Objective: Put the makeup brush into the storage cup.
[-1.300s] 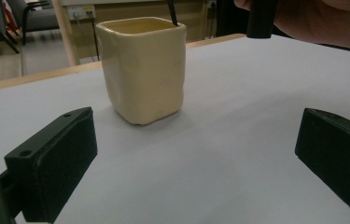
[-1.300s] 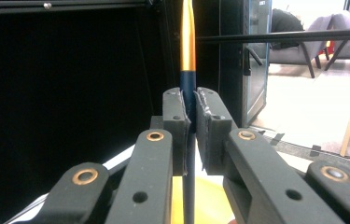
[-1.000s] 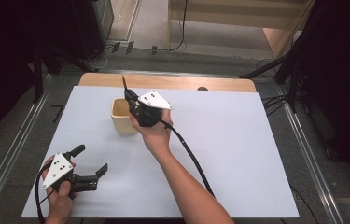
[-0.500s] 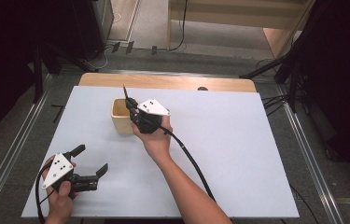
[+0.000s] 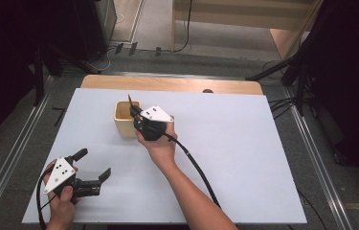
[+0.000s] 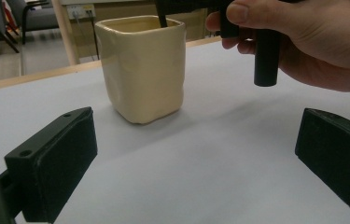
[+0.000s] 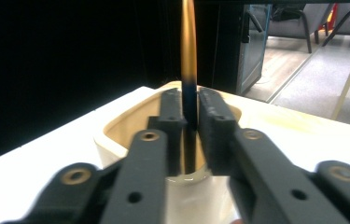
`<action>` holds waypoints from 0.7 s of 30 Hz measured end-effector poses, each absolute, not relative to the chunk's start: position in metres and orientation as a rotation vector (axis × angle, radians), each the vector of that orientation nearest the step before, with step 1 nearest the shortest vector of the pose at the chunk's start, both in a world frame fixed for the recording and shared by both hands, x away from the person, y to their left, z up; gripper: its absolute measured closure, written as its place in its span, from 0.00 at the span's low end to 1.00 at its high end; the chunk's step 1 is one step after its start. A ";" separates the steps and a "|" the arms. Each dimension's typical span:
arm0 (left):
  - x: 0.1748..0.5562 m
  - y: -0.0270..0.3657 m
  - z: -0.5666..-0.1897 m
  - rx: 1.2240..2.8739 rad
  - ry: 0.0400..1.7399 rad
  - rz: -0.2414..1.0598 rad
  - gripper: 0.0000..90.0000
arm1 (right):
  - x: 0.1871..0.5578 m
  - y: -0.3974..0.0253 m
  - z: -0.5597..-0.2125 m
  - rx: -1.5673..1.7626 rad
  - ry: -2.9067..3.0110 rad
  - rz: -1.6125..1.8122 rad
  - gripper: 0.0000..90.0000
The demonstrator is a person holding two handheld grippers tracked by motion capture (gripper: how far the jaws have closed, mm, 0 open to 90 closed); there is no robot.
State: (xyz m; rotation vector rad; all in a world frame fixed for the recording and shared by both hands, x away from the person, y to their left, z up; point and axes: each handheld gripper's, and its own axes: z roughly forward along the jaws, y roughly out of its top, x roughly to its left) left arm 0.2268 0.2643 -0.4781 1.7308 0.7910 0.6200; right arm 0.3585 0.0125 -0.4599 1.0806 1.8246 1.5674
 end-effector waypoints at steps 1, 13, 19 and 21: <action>0.227 0.264 -0.478 1.731 0.791 0.620 0.00 | 0.359 0.012 -0.460 1.078 1.822 1.573 0.81; 0.227 0.264 -0.478 1.734 0.793 0.621 0.00 | 0.353 -0.012 -0.450 1.060 1.794 1.555 0.47; 0.227 0.264 -0.478 1.740 0.792 0.624 0.00 | 0.345 -0.034 -0.447 1.019 1.825 1.531 0.36; 0.227 0.264 -0.478 1.739 0.792 0.625 0.00 | 0.344 -0.041 -0.447 1.022 1.832 1.513 0.33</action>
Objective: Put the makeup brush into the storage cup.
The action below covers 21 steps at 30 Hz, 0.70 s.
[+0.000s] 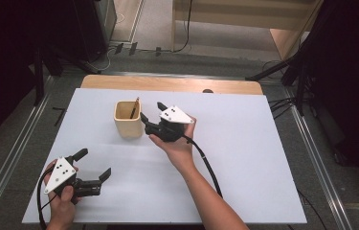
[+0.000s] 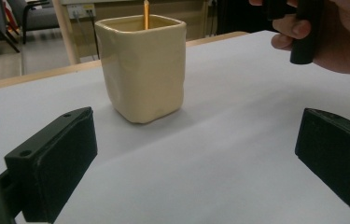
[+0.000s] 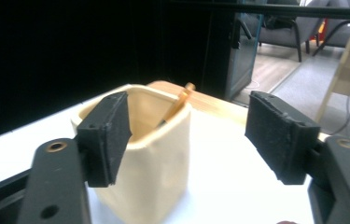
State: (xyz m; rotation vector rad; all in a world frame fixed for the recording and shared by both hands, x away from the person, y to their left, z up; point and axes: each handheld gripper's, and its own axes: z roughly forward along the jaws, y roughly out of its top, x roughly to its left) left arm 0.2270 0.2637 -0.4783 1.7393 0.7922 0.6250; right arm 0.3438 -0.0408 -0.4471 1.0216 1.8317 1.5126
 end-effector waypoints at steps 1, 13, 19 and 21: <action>0.227 0.264 -0.478 1.741 0.791 0.627 0.00 | 0.343 -0.045 -0.447 1.032 1.837 1.507 0.31; 0.228 0.262 -0.480 1.745 0.793 0.626 0.00 | 0.329 -0.093 -0.455 1.086 1.857 1.417 0.16; 0.228 0.261 -0.480 1.756 0.790 0.628 0.00 | 0.320 -0.117 -0.461 1.118 1.847 1.411 0.16; 0.229 0.261 -0.480 1.758 0.789 0.629 0.00 | 0.317 -0.126 -0.462 1.130 1.838 1.407 0.15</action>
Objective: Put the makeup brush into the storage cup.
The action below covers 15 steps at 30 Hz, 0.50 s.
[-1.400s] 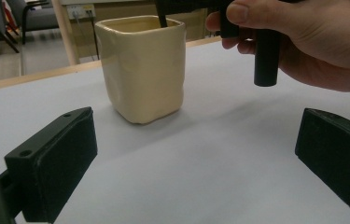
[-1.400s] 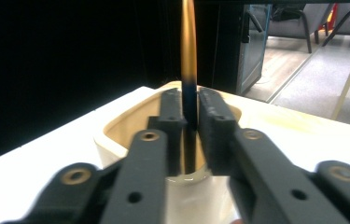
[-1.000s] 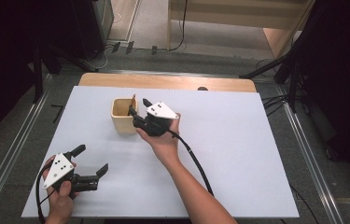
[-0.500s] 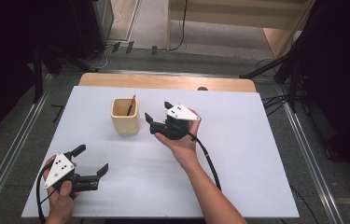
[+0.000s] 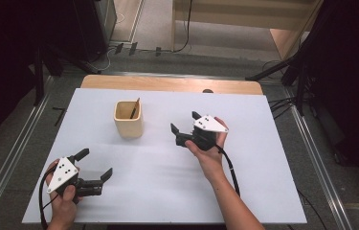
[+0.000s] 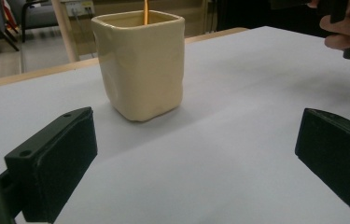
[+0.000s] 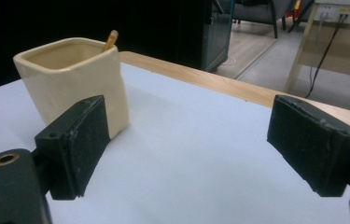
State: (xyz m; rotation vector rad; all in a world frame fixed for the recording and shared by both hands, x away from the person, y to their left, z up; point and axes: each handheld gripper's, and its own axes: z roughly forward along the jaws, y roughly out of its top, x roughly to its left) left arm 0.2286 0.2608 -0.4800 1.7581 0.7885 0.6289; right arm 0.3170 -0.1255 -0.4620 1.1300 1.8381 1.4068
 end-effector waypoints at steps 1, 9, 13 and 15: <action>0.229 0.261 -0.480 1.757 0.787 0.628 0.00 | 0.315 -0.129 -0.463 1.141 1.836 1.404 0.15; 0.229 0.259 -0.481 1.758 0.793 0.627 0.00 | 0.303 -0.160 -0.470 1.173 1.819 1.376 0.11; 0.229 0.259 -0.481 1.761 0.795 0.626 0.00 | 0.294 -0.176 -0.473 1.171 1.809 1.365 0.11; 0.229 0.258 -0.481 1.760 0.795 0.626 0.00 | 0.293 -0.179 -0.474 1.171 1.809 1.363 0.11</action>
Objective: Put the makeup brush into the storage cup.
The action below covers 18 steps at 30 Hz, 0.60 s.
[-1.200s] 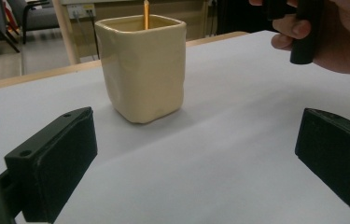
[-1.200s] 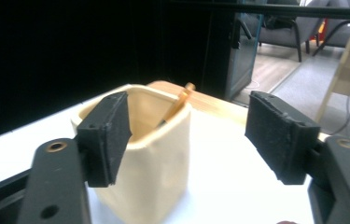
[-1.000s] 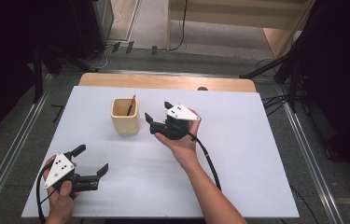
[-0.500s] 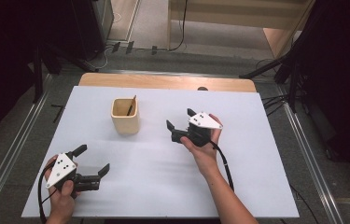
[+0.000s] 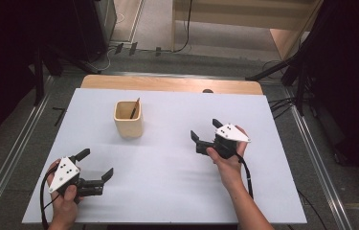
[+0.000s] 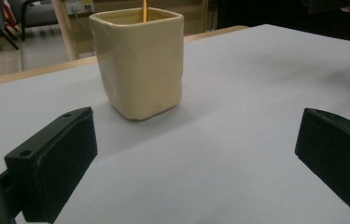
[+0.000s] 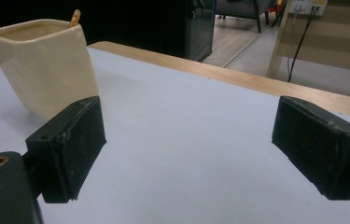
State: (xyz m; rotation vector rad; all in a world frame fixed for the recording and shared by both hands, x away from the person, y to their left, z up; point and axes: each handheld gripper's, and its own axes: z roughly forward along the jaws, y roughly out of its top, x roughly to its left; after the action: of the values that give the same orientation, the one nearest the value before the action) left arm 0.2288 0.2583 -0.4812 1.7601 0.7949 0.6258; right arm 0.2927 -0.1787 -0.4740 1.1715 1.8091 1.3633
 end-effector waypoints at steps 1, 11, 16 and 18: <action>0.229 0.258 -0.481 1.761 0.795 0.626 0.00 | 0.291 -0.182 -0.475 1.176 1.811 1.358 0.11; 0.229 0.257 -0.482 1.764 0.796 0.628 0.00 | 0.274 -0.211 -0.484 1.209 1.792 1.339 0.10; 0.229 0.257 -0.481 1.763 0.791 0.630 0.00 | 0.267 -0.221 -0.487 1.211 1.791 1.323 0.09; 0.228 0.257 -0.481 1.763 0.791 0.629 0.00 | 0.264 -0.225 -0.488 1.215 1.788 1.321 0.09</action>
State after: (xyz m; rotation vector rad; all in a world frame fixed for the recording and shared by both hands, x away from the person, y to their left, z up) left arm 0.2284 0.2569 -0.4813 1.7632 0.7910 0.6289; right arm 0.2640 -0.2252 -0.4879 1.2152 1.7876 1.3215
